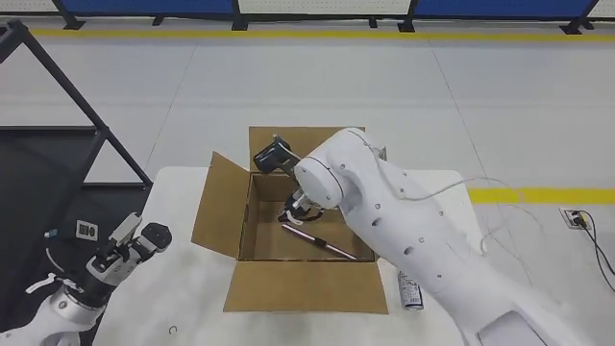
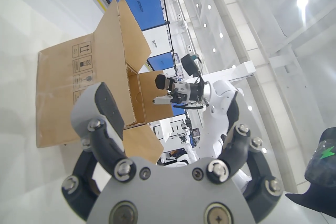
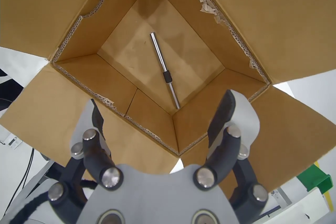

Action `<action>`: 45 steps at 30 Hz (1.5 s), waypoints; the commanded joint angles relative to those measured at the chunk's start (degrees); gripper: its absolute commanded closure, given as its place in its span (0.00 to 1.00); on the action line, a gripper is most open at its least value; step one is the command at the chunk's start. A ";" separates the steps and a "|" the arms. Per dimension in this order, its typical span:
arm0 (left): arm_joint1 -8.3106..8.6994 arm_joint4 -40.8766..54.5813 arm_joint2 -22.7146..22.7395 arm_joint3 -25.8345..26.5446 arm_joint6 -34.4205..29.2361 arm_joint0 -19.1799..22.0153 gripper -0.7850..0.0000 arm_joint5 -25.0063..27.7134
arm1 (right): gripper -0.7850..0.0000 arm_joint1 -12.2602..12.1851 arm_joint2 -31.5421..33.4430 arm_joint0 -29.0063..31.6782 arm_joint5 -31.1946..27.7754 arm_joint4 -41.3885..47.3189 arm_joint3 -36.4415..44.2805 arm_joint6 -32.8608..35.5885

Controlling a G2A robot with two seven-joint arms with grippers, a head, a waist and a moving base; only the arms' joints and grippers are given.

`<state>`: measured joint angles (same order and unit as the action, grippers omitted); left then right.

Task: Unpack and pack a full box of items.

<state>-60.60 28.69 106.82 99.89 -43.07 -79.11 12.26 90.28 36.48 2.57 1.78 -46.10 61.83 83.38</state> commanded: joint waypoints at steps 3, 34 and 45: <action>0.14 0.12 0.05 -0.32 -0.54 0.62 0.00 -0.24 | 0.00 1.65 -2.46 -1.25 -4.26 0.97 -7.11 -3.30; 0.26 -0.34 -0.36 -0.25 -0.55 0.90 0.00 -0.58 | 0.00 4.88 -7.81 -0.14 -21.49 -0.82 -22.06 -13.35; 0.26 -0.34 -0.36 -0.25 -0.55 0.90 0.00 -0.58 | 0.00 8.44 -10.68 -0.29 -26.27 -3.19 -34.80 -21.51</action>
<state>-60.34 28.35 106.46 99.65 -43.62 -78.21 11.68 98.38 26.03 2.25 -24.47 -49.07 28.20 62.47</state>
